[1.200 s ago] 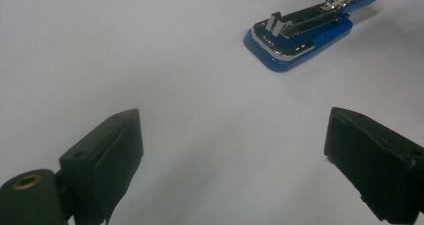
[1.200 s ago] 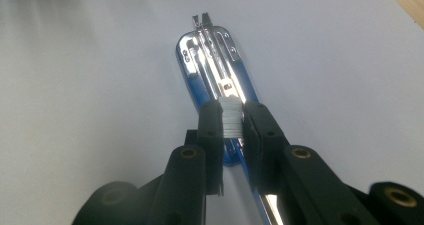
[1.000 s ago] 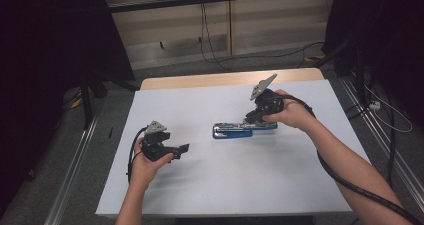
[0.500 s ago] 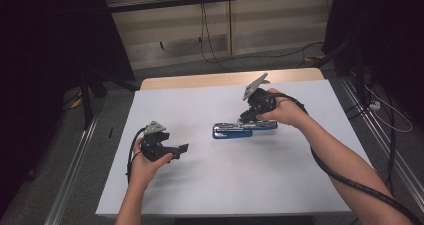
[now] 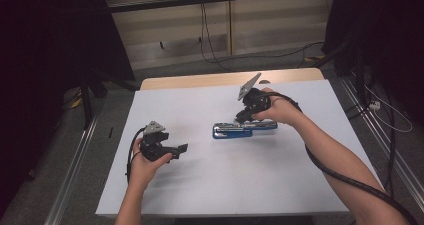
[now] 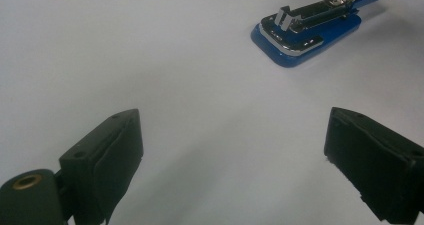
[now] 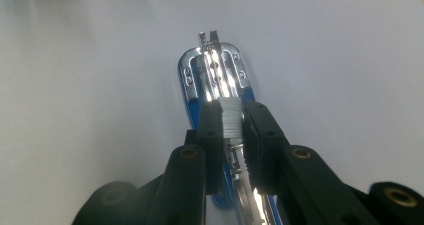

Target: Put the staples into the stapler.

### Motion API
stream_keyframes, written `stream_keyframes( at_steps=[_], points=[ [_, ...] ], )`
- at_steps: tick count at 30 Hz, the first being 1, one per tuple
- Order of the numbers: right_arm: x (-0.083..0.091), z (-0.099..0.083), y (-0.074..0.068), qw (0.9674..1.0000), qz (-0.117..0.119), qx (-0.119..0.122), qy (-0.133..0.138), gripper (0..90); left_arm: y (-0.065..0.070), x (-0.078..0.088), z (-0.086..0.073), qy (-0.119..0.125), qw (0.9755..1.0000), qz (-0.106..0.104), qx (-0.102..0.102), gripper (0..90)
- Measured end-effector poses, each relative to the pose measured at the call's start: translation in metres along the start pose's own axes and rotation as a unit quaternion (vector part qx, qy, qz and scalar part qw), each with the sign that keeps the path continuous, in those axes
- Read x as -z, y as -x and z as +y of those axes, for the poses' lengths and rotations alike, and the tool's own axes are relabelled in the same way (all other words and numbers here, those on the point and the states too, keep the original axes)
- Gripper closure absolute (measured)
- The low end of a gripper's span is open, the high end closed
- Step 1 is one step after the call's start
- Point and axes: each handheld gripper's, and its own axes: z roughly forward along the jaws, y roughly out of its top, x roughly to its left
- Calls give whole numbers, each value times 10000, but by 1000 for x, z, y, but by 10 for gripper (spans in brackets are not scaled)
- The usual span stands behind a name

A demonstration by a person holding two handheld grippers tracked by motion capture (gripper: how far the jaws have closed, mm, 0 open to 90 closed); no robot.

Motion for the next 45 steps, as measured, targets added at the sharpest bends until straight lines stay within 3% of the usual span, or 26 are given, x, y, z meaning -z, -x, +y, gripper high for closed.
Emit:
stream_keyframes(
  at_steps=[23, 45],
  points=[
    [-19, 9, 2, 9995, 204, 255, 7, 795, 0, 0, -1, -13, 10000, 20, 10, 88],
    [-37, 18, 4, 9988, 324, 351, 50, 795, -1, 0, -2, -26, 10000, 23, 19, 88]
  ],
)
